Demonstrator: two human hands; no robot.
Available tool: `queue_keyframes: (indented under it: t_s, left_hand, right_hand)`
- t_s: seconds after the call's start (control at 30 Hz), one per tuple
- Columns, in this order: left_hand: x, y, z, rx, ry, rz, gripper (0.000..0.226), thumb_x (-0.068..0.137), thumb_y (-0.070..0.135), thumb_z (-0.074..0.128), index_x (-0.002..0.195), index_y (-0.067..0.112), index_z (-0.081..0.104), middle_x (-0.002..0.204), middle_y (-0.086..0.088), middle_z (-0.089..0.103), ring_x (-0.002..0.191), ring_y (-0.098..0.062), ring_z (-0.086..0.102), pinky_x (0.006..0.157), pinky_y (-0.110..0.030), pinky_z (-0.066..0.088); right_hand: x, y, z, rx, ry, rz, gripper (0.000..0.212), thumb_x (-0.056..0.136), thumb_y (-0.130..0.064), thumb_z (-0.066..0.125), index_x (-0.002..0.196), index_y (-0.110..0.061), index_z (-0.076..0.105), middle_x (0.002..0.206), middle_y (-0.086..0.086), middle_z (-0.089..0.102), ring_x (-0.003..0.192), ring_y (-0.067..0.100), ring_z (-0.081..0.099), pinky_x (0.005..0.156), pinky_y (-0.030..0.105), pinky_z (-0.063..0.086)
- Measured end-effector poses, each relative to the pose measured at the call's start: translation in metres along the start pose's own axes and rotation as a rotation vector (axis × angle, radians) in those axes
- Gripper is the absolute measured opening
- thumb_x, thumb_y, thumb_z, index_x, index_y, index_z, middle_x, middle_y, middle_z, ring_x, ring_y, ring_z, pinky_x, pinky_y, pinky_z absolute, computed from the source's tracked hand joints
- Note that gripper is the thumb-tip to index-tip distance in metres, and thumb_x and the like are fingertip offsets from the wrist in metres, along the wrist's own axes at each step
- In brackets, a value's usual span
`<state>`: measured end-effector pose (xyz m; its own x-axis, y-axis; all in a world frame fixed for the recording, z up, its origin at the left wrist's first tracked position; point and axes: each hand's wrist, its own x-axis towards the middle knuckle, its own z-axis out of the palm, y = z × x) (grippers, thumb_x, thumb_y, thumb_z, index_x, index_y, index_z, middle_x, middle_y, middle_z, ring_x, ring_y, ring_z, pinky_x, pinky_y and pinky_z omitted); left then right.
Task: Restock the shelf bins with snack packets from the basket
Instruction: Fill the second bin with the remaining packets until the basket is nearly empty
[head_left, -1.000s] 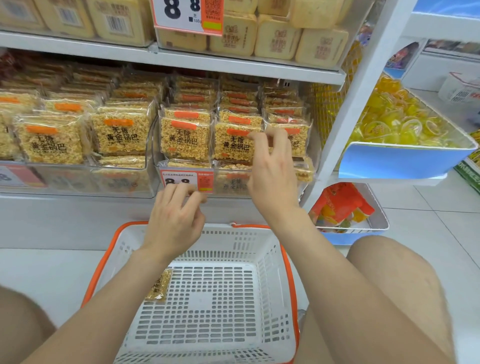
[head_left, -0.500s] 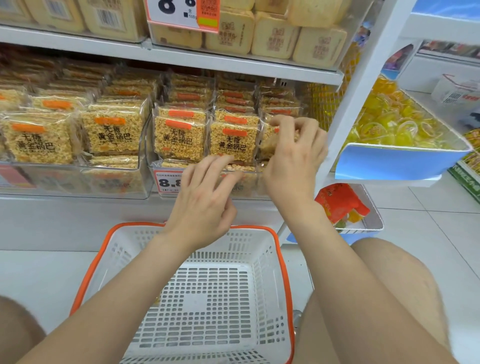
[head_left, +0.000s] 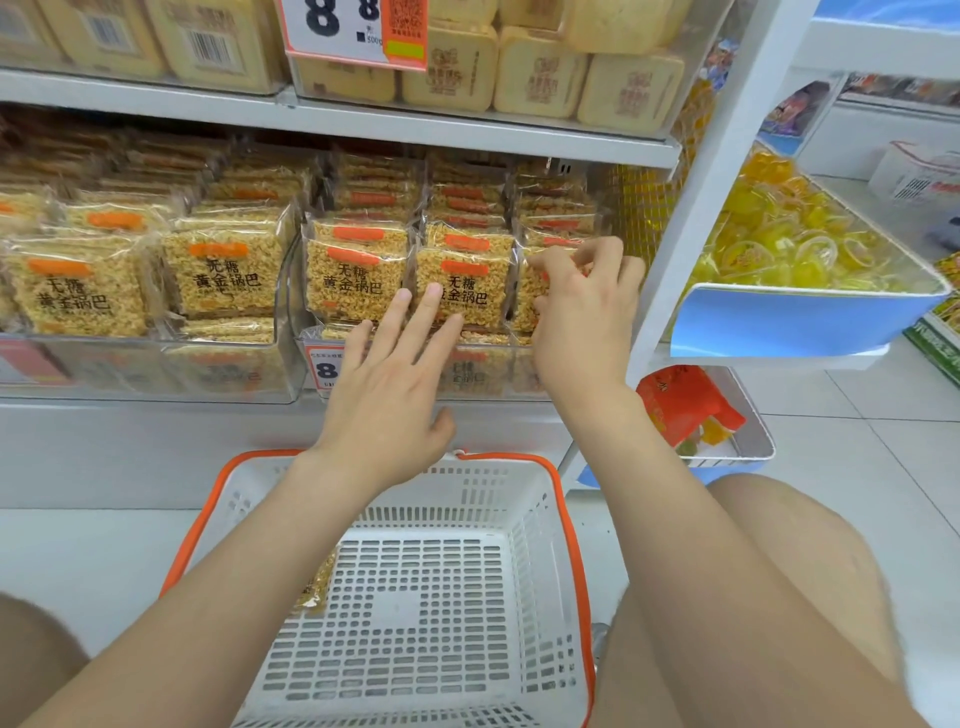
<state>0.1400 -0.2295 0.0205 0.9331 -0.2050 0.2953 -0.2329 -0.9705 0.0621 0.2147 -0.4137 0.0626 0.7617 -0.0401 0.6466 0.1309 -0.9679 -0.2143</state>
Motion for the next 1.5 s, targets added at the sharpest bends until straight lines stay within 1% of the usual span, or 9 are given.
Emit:
queue_keyframes:
  t_s: [0.3, 0.47, 0.53, 0.6, 0.8, 0.97, 1.13, 1.27, 1.5]
  left_hand:
    - [-0.009, -0.018, -0.001, -0.265, 0.05, 0.115, 0.081, 0.096, 0.025, 0.064, 0.166, 0.019, 0.023, 0.176, 0.002, 0.0, 0.161, -0.015, -0.011, 0.128, -0.043, -0.014]
    - [-0.02, -0.02, 0.001, -0.43, 0.381, 0.158, 0.037, 0.096, -0.003, 0.06, 0.132, 0.005, 0.065, 0.155, -0.01, 0.053, 0.153, -0.03, 0.036, 0.126, -0.049, 0.028]
    - [-0.028, -0.024, 0.01, -0.318, 0.588, 0.131, 0.022, 0.091, -0.006, 0.057, 0.104, 0.003, 0.074, 0.119, -0.011, 0.07, 0.118, -0.038, 0.059, 0.099, -0.048, 0.047]
    - [-0.039, -0.033, 0.028, -0.26, 0.605, 0.107, 0.018, 0.089, -0.001, 0.055, 0.089, 0.006, 0.072, 0.096, -0.007, 0.067, 0.091, -0.034, 0.058, 0.076, -0.047, 0.045]
    - [-0.084, -0.07, 0.12, -0.372, 0.004, -0.22, 0.027, 0.095, 0.021, 0.045, 0.088, 0.019, 0.071, 0.087, 0.005, 0.064, 0.075, -0.021, 0.059, 0.058, -0.036, 0.05]
    - [-0.133, -0.105, 0.199, -0.378, -0.437, -0.626, 0.017, 0.099, 0.02, 0.052, 0.092, 0.021, 0.067, 0.098, -0.002, 0.068, 0.093, -0.027, 0.066, 0.082, -0.045, 0.058]
    - [-0.164, -0.106, 0.252, -0.224, -0.812, -0.728, 0.041, 0.099, 0.017, 0.052, 0.139, 0.028, 0.05, 0.153, -0.015, 0.03, 0.132, -0.043, 0.042, 0.108, -0.053, 0.044]
    - [-0.17, -0.109, 0.27, -0.327, -0.944, -0.807, 0.083, 0.103, 0.013, 0.055, 0.162, 0.047, 0.008, 0.17, -0.017, -0.015, 0.152, -0.051, 0.012, 0.116, -0.062, 0.034]
    - [-0.182, -0.116, 0.293, -0.214, -0.939, -0.77, 0.088, 0.096, 0.003, 0.059, 0.148, 0.057, 0.012, 0.153, -0.027, 0.007, 0.139, -0.051, 0.026, 0.116, -0.062, 0.03]
  right_hand:
    - [-0.027, -0.011, -0.015, 0.004, 0.03, -0.039, 0.064, 0.075, 0.006, 0.064, 0.134, -0.019, 0.057, 0.136, 0.01, 0.054, 0.114, 0.034, 0.057, 0.089, 0.043, 0.044]
    - [-0.035, -0.021, -0.015, 0.118, 0.008, -0.188, 0.033, 0.077, 0.001, 0.058, 0.104, -0.014, 0.067, 0.104, 0.007, 0.058, 0.092, 0.029, 0.053, 0.075, 0.04, 0.04]
    - [-0.043, -0.031, -0.012, 0.236, -0.083, -0.268, 0.016, 0.081, -0.005, 0.056, 0.09, -0.013, 0.067, 0.086, 0.004, 0.062, 0.077, 0.028, 0.056, 0.066, 0.036, 0.037]
    - [-0.052, -0.043, -0.009, 0.274, -0.231, -0.287, 0.013, 0.082, -0.012, 0.052, 0.082, -0.015, 0.064, 0.077, 0.002, 0.064, 0.069, 0.029, 0.059, 0.057, 0.033, 0.038]
    - [-0.085, -0.068, 0.016, 0.076, -0.785, -0.453, 0.011, 0.093, -0.015, 0.053, 0.099, -0.016, 0.063, 0.089, 0.007, 0.062, 0.081, 0.034, 0.059, 0.062, 0.037, 0.043]
    - [-0.106, -0.077, 0.047, -0.046, -1.013, -0.543, 0.007, 0.096, -0.011, 0.054, 0.101, -0.013, 0.057, 0.078, 0.004, 0.043, 0.077, 0.034, 0.051, 0.065, 0.039, 0.04]
    - [-0.118, -0.087, 0.074, -0.058, -1.128, -0.54, 0.022, 0.097, -0.011, 0.053, 0.118, -0.014, 0.06, 0.09, 0.005, 0.045, 0.086, 0.035, 0.053, 0.069, 0.041, 0.043]
    - [-0.128, -0.096, 0.087, -0.055, -1.153, -0.548, 0.016, 0.092, -0.006, 0.054, 0.104, -0.017, 0.055, 0.089, 0.004, 0.045, 0.082, 0.033, 0.049, 0.069, 0.039, 0.04]
    - [-0.136, -0.095, 0.101, -0.044, -1.194, -0.54, 0.034, 0.092, -0.008, 0.053, 0.123, -0.017, 0.062, 0.102, 0.008, 0.056, 0.084, 0.03, 0.049, 0.069, 0.037, 0.04]
